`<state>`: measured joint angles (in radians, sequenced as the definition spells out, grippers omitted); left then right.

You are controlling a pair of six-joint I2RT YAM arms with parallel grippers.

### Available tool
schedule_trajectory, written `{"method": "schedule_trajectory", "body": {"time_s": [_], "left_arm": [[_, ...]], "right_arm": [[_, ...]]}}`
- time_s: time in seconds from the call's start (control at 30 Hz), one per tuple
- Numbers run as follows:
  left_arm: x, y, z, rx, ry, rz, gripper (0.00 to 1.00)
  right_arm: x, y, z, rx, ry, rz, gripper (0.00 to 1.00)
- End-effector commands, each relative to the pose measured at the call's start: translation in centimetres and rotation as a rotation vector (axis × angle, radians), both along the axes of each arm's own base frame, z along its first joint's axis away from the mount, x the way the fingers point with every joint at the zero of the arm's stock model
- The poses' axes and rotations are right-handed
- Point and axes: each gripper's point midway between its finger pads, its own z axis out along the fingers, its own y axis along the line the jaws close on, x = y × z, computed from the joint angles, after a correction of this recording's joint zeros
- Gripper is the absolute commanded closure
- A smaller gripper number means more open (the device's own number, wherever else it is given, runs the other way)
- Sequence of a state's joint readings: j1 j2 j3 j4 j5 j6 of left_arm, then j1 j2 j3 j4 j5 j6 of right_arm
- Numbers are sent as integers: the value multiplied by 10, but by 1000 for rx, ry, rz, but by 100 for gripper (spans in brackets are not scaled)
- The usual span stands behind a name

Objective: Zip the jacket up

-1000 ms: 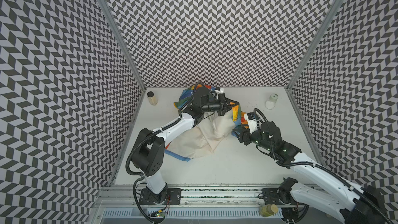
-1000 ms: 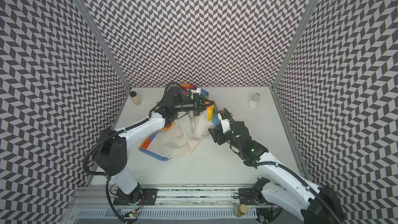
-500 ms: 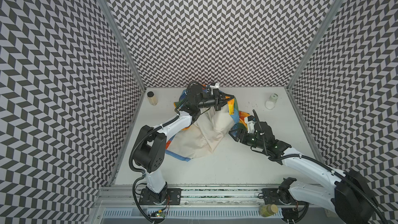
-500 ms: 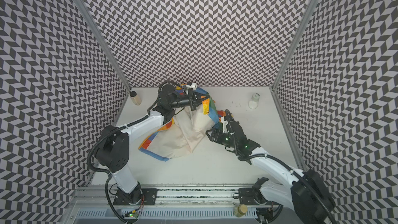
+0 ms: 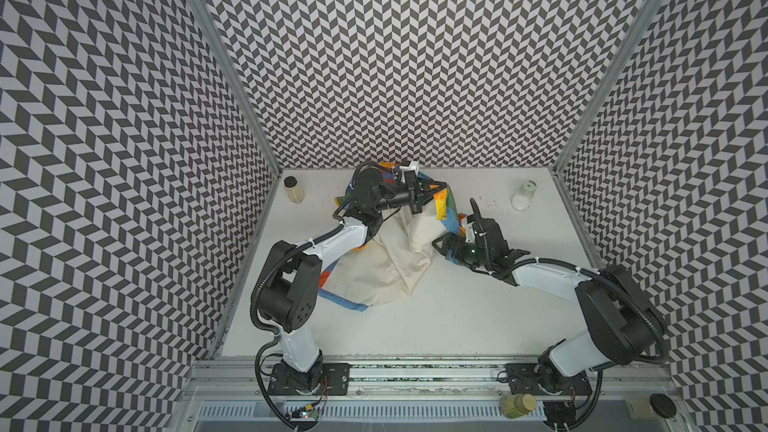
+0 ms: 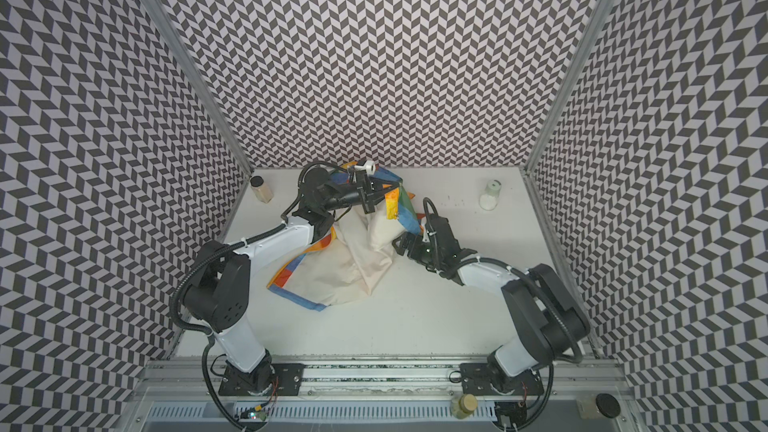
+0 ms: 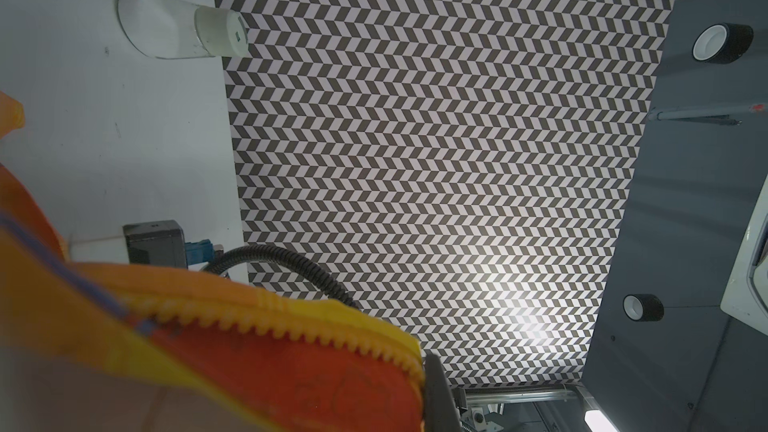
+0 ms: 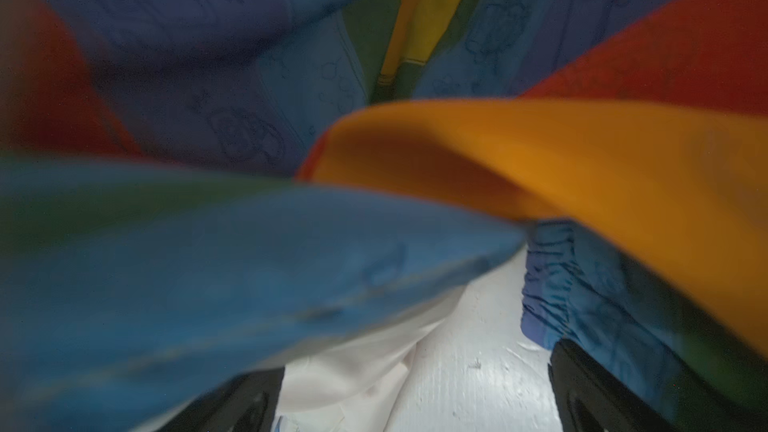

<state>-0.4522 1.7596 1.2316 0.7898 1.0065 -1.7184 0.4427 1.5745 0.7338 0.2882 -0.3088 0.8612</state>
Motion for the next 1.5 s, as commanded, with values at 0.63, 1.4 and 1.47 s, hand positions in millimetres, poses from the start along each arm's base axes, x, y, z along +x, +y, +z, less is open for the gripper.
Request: {"method": "schedule_trajectory", "body": {"time_s": [0.63, 1.4, 1.47], "left_arm": [[-5, 32, -59, -99, 81, 43, 100], [-33, 55, -267, 304, 242, 141, 99], [-34, 56, -271, 295, 234, 144, 95]], "right_arm": [[19, -84, 55, -475, -8, 113, 100], [-22, -108, -57, -667, 280, 131, 97], [-22, -105, -58, -670, 279, 141, 97]]}}
